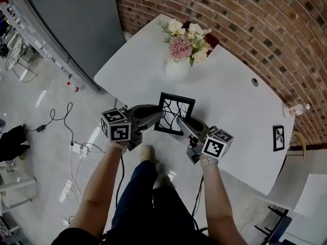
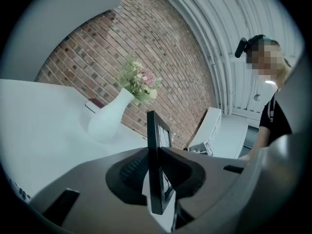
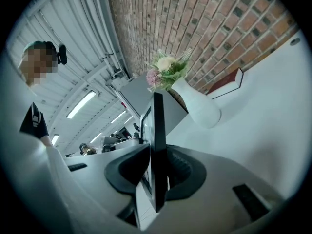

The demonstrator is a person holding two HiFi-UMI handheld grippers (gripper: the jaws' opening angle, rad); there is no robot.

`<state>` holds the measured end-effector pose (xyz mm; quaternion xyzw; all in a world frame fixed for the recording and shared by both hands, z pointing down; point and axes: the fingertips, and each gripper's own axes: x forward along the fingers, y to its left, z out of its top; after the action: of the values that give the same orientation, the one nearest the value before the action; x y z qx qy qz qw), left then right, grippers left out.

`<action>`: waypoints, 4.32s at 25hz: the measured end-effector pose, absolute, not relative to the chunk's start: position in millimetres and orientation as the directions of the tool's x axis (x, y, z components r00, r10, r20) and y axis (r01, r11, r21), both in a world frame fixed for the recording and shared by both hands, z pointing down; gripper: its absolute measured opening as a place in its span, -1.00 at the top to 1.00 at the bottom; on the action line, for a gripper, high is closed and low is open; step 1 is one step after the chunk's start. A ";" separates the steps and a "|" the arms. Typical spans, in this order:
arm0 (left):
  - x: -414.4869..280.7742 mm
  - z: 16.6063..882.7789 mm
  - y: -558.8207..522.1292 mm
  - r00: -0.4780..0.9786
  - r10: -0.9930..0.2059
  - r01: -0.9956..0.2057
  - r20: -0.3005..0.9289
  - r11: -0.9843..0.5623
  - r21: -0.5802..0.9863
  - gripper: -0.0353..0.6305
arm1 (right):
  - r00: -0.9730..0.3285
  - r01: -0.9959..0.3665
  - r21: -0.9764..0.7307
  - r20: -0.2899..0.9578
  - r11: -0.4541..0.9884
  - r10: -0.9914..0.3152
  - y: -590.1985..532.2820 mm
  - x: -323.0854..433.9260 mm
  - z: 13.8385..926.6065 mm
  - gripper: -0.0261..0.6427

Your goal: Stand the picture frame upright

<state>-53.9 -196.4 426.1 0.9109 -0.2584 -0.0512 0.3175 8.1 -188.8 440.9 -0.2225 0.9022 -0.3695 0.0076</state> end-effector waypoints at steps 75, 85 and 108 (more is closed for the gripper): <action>-72.7 476.8 -356.9 0.831 -0.510 -0.537 0.221 -0.840 0.077 0.63 | -0.667 -0.701 -0.053 0.401 0.711 -0.628 -354.4 -10.6 494.3 0.49; -75.0 478.0 -363.0 0.823 -0.523 -0.549 0.223 -0.833 0.069 0.62 | -0.642 -0.719 -0.019 0.399 0.695 -0.654 -360.3 -11.8 494.0 0.48; -73.9 479.4 -373.0 0.809 -0.549 -0.575 0.210 -0.813 0.092 0.62 | -0.612 -0.766 -0.054 0.365 0.640 -0.702 -369.9 -6.0 493.2 0.46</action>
<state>-73.9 -373.0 479.4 0.9481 -0.2963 0.0868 0.0758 -6.0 -369.9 493.2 -0.4115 0.8918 -0.1028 -0.1573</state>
